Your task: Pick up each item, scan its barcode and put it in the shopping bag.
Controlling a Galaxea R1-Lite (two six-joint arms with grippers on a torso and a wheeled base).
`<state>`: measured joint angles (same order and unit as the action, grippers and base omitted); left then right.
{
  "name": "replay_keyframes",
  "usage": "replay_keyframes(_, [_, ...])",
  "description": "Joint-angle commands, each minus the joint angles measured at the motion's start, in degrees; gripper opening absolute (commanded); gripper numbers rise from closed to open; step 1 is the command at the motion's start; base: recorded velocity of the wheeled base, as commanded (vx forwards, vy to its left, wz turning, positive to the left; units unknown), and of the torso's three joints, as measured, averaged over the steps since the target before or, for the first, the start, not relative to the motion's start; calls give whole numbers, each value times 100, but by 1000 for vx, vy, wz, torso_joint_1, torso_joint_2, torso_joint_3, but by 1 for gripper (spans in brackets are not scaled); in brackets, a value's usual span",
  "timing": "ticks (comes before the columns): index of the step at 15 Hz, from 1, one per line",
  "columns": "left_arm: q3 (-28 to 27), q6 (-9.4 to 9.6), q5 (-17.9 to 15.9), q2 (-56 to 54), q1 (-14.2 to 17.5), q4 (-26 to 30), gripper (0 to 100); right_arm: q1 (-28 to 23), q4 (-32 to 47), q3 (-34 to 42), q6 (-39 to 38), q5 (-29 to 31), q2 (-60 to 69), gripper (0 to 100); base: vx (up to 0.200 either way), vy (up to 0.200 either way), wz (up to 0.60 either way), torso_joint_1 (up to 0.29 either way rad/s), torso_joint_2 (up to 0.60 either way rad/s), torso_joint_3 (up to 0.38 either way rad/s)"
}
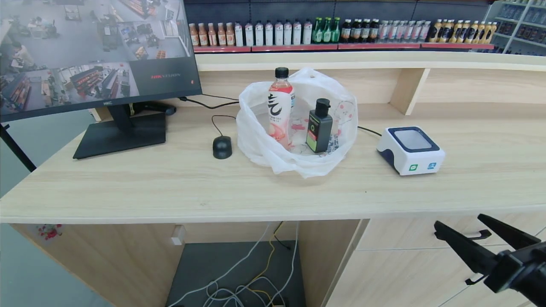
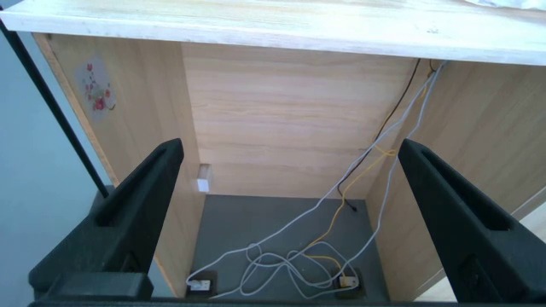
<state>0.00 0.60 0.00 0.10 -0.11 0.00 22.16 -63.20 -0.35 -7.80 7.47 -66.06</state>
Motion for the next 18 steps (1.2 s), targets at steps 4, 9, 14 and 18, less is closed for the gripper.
replay_keyframes(4, [0, -7, 0, -1, 2, 0, 100, 429, 3463, 27, -151, -9, 2950, 100, 0, 0, 0, 0, 0, 0])
replay_keyframes(9, [0, -7, 0, -1, 2, 0, 100, 508, 5801, 27, 95, -9, 4804, 100, 0, 0, 0, 0, 0, 0])
replay_keyframes(14, [0, 2, 0, -1, 2, 0, 100, 482, 6091, -26, 648, -158, 5367, 100, 0, 0, 0, 0, 0, 0])
replay_keyframes(18, [0, 2, 0, -1, 2, 0, 100, -819, 6328, -70, 710, -132, 5376, 100, 0, 0, 0, 0, 0, 0])
